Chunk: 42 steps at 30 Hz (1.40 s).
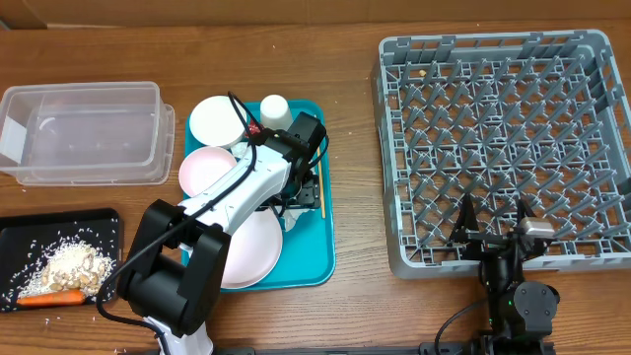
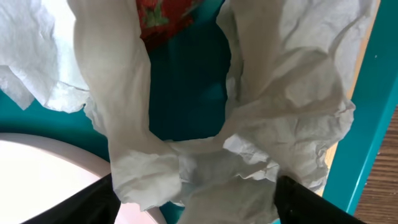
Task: Sort waste into correct bins and load items into the dishwasher
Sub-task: 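Lower the left gripper onto the crumpled white tissue and grasp it, then lift the tissue with the left gripper and drop it into the clear bin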
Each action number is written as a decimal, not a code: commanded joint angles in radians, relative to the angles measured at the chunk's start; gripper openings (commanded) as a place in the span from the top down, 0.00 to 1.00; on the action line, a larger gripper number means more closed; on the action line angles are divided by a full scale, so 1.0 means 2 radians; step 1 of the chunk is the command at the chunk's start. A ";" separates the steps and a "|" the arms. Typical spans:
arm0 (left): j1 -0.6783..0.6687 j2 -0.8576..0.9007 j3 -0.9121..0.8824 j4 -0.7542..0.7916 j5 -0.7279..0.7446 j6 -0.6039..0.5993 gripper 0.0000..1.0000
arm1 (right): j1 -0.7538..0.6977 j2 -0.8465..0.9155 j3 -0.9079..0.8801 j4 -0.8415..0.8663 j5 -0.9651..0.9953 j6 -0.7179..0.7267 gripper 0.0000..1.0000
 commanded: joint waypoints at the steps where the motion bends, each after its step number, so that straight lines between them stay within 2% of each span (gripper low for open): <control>1: 0.002 -0.006 -0.004 0.010 -0.010 0.013 0.22 | 0.003 -0.004 -0.005 0.002 0.005 -0.001 0.00; 4: 0.002 -0.006 -0.005 0.026 -0.010 0.012 0.33 | 0.003 -0.004 -0.005 0.002 0.005 -0.001 0.00; 6: 0.002 -0.006 -0.005 0.033 -0.010 0.012 0.43 | 0.003 -0.004 -0.005 0.002 0.005 -0.001 0.00; 7: 0.002 -0.006 -0.005 0.035 -0.010 0.012 0.52 | 0.003 -0.004 -0.005 0.002 0.005 -0.001 0.00; 11: 0.002 -0.006 -0.005 0.031 -0.010 0.012 0.60 | 0.003 -0.004 -0.005 0.002 0.005 -0.001 0.00; 12: 0.002 -0.006 -0.005 0.031 -0.010 0.012 0.66 | 0.003 -0.004 -0.005 0.002 0.005 -0.001 0.00; 13: 0.002 -0.006 -0.005 0.032 -0.010 0.012 0.80 | 0.003 -0.004 -0.005 0.002 0.005 -0.001 0.00; 14: 0.002 -0.006 -0.005 0.032 -0.010 0.012 0.87 | 0.003 -0.004 -0.005 0.002 0.005 -0.001 0.00; 16: 0.002 -0.006 -0.005 0.031 -0.010 0.012 0.96 | 0.003 -0.004 -0.005 0.002 0.005 -0.001 0.00; 23: 0.002 -0.007 0.009 0.001 -0.010 0.007 0.96 | 0.003 -0.004 -0.005 0.002 0.005 -0.001 0.00; 34: 0.002 -0.034 0.168 -0.154 0.003 -0.007 0.96 | 0.003 -0.004 -0.005 0.002 0.005 -0.001 0.00; 42: 0.010 -0.063 0.253 -0.202 -0.016 -0.007 0.96 | 0.003 -0.004 -0.005 0.002 0.005 -0.001 0.00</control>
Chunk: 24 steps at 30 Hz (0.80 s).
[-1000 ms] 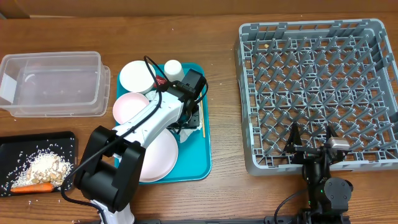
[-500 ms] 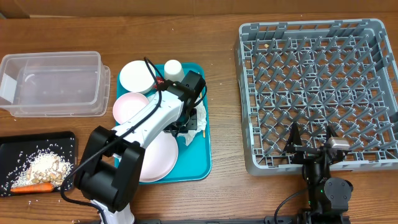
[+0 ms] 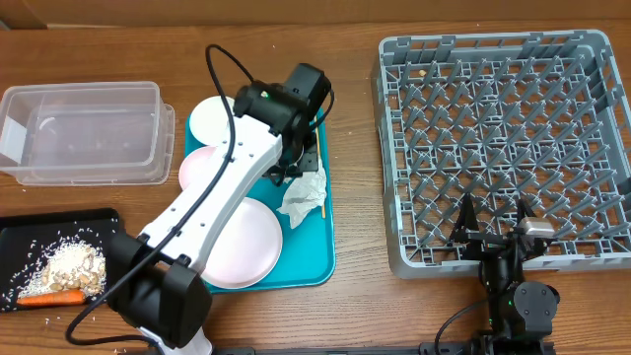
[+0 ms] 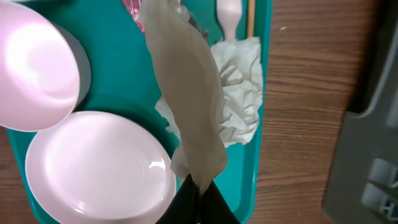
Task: Sort waste into correct bins and load items into the dishwasher
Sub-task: 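Lift the tissue with the left gripper and drop it into the clear bin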
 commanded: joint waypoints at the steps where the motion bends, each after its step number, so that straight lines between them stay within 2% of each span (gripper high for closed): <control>1: 0.015 -0.039 0.043 -0.008 -0.025 -0.007 0.96 | 0.003 -0.004 -0.005 0.002 0.004 -0.001 0.00; 6: 0.065 -0.076 0.052 -0.010 -0.040 -0.007 0.96 | 0.003 -0.004 -0.005 0.002 0.004 -0.001 0.00; 12: 0.192 -0.112 0.053 -0.002 -0.038 -0.008 0.96 | 0.003 -0.004 -0.005 0.002 0.004 -0.001 0.00; 15: 0.257 -0.108 0.052 0.013 -0.039 -0.028 0.96 | 0.003 -0.004 -0.005 0.002 0.004 -0.001 0.00; 24: 0.348 -0.047 0.050 0.065 -0.044 -0.029 0.96 | 0.003 -0.004 -0.005 0.002 0.004 -0.001 0.00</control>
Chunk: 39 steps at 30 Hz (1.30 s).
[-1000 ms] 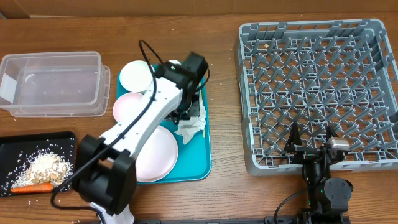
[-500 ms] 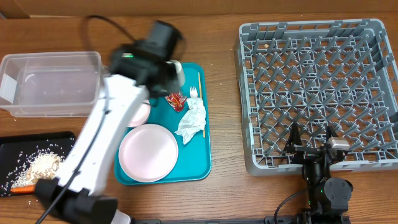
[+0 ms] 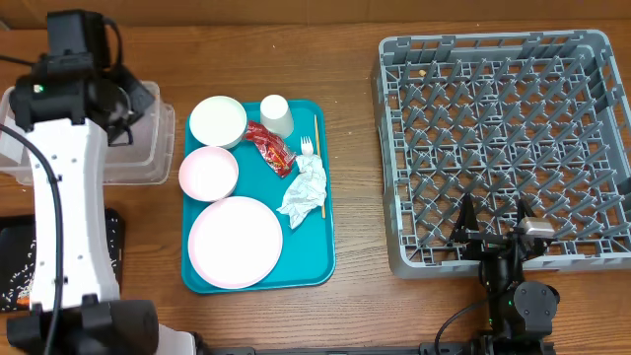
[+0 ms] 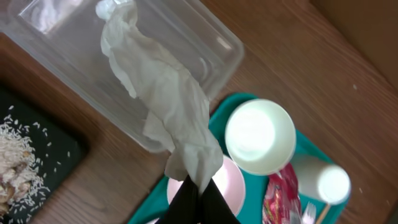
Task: Sort waste into correct bins and load items into the dishwasher
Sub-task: 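Lift the tissue with the left gripper and drop it into the clear bin, then move the left gripper to the remaining tissue on the teal tray and grasp it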
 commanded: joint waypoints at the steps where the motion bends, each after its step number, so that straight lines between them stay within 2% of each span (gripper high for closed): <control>1: 0.034 0.055 0.006 0.018 -0.008 -0.010 0.96 | 0.003 -0.004 -0.005 0.002 0.005 -0.001 0.00; 2: 0.040 0.065 0.006 0.020 -0.008 -0.010 0.95 | 0.003 -0.004 -0.005 0.002 0.005 -0.001 0.00; 3: 0.044 0.072 0.006 0.020 -0.008 -0.010 0.83 | 0.003 -0.004 -0.005 0.002 0.005 -0.001 0.00; 5: 0.054 0.084 0.006 0.020 -0.008 -0.010 0.41 | 0.003 -0.004 -0.005 0.002 0.005 -0.002 0.00; 6: 0.058 0.087 0.006 0.020 -0.008 -0.010 0.32 | 0.003 -0.004 -0.005 0.002 0.005 -0.001 0.00; 14: 0.067 0.070 0.017 0.010 0.028 0.053 0.32 | 0.003 -0.004 -0.005 0.002 0.005 -0.002 0.00; 16: 0.066 0.052 0.021 0.005 0.058 0.054 0.34 | 0.003 -0.004 -0.005 0.002 0.005 -0.002 0.00; 19: 0.061 0.016 0.023 0.003 0.118 0.058 0.43 | 0.003 -0.004 -0.005 0.002 0.005 -0.001 0.00; 21: 0.045 -0.022 0.023 0.001 0.160 0.070 0.41 | 0.003 -0.004 -0.005 0.002 0.005 -0.001 0.00; 22: 0.037 -0.032 0.023 -0.001 0.169 0.073 0.38 | 0.003 -0.004 -0.005 0.002 0.005 -0.001 0.00; 23: 0.010 -0.055 0.023 -0.009 0.191 0.093 0.31 | 0.003 -0.004 -0.005 0.002 0.005 -0.001 0.00; 26: -0.044 -0.068 0.023 -0.036 0.206 0.119 0.24 | 0.003 -0.004 -0.005 0.002 0.005 -0.001 0.00; 32: -0.197 -0.041 -0.012 -0.091 0.157 0.136 0.25 | 0.003 -0.004 -0.005 0.002 0.005 -0.001 0.00; 34: -0.248 -0.017 -0.043 -0.081 0.149 0.131 0.28 | 0.003 -0.004 -0.005 0.002 0.005 -0.001 0.00; 39: -0.312 0.041 -0.093 -0.045 0.149 0.112 0.30 | 0.003 -0.004 -0.005 0.002 0.005 -0.001 0.00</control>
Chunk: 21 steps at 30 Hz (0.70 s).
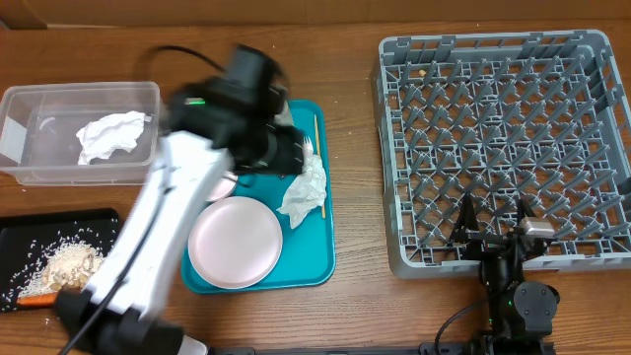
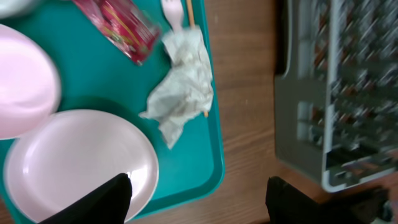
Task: Sort waste into correct bins and load items into the dishwasher
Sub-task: 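Move the left gripper to the remaining tissue on the teal tray and grasp it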
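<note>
A crumpled white napkin [image 1: 113, 134] lies in the clear plastic bin [image 1: 30, 168] at the left. A second crumpled napkin [image 1: 304, 191] [image 2: 180, 93] rests on the teal tray [image 1: 314, 264], by a red wrapper [image 2: 118, 22] and a fork [image 2: 174, 9]. The large pink plate [image 1: 235, 243] [image 2: 74, 162] and a pink bowl [image 2: 22, 81] are on the tray too. My left gripper [image 1: 283, 154] [image 2: 198, 184] hovers open and empty above the tray; its arm is blurred. The right gripper [image 1: 493, 225] is open at the near edge of the grey dish rack [image 1: 503, 59].
A black tray [image 1: 108, 219] with rice and a carrot piece sits at the front left. A wooden stick [image 1: 317, 138] lies along the tray's right side. My left arm hides the tray's far left part in the overhead view.
The left gripper held a napkin above the clear bin; now that napkin lies in the bin and the gripper is open over the teal tray. The right arm is unchanged.
First the left gripper was open, low over the napkins on the tray. Then it was shut on one napkin, lifted above the tray. After that it held the napkin over the clear bin. Now the napkin is in the bin and the gripper is back over the tray.
</note>
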Each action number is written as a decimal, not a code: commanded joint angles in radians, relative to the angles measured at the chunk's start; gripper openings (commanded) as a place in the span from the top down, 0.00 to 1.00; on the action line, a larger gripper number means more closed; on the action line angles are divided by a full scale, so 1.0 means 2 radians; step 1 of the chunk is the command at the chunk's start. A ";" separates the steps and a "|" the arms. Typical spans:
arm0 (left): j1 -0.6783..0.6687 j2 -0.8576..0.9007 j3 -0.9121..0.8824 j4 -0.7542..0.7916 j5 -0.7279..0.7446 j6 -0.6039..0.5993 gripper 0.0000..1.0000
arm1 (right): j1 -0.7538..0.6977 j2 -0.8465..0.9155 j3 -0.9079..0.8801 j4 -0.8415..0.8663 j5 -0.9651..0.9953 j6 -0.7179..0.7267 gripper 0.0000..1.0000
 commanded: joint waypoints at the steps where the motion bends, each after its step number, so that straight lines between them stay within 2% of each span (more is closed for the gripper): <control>1: -0.042 0.051 -0.039 0.021 -0.013 -0.014 0.31 | 0.003 -0.004 -0.005 0.002 0.004 -0.001 0.00; 5: -0.064 0.108 -0.053 0.033 -0.051 -0.040 0.39 | 0.003 -0.004 -0.005 0.002 0.004 -0.001 0.00; 7: -0.066 0.130 -0.053 0.033 -0.072 -0.044 0.40 | 0.003 -0.004 -0.005 0.002 0.004 -0.001 0.00; 13: -0.061 0.160 -0.053 0.022 -0.117 -0.041 0.34 | 0.003 -0.004 -0.005 0.002 0.004 -0.001 0.00; 17: -0.062 0.169 -0.058 0.023 -0.101 -0.041 0.34 | 0.003 -0.004 -0.005 0.002 0.004 -0.001 0.00; 21: -0.068 0.169 -0.082 0.057 -0.093 -0.041 0.33 | 0.003 -0.004 -0.005 0.002 0.004 -0.001 0.00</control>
